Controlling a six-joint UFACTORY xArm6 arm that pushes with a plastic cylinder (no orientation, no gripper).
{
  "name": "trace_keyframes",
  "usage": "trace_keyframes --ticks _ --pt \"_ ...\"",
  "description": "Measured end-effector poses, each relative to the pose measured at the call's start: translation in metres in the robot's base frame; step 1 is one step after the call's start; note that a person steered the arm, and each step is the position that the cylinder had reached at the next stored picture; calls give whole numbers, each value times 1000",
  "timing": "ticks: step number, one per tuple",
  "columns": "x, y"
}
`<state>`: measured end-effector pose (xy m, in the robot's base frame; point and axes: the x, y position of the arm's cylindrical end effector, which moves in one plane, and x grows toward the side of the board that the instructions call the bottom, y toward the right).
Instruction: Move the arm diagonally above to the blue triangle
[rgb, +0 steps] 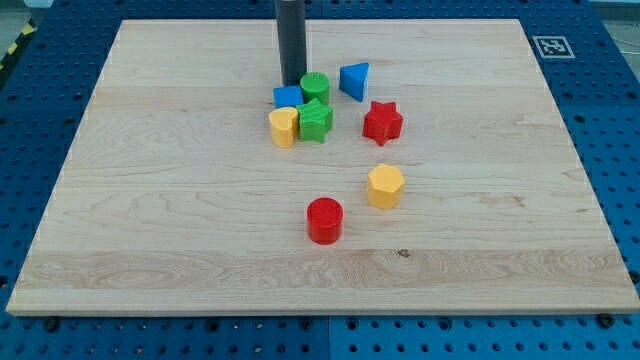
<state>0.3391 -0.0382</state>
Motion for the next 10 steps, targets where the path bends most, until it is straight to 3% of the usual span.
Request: trace_keyframes --ticks 2,3,6,10 --pt "29 0" --pt "21 0" --pt "-79 30" --pt "-76 133"
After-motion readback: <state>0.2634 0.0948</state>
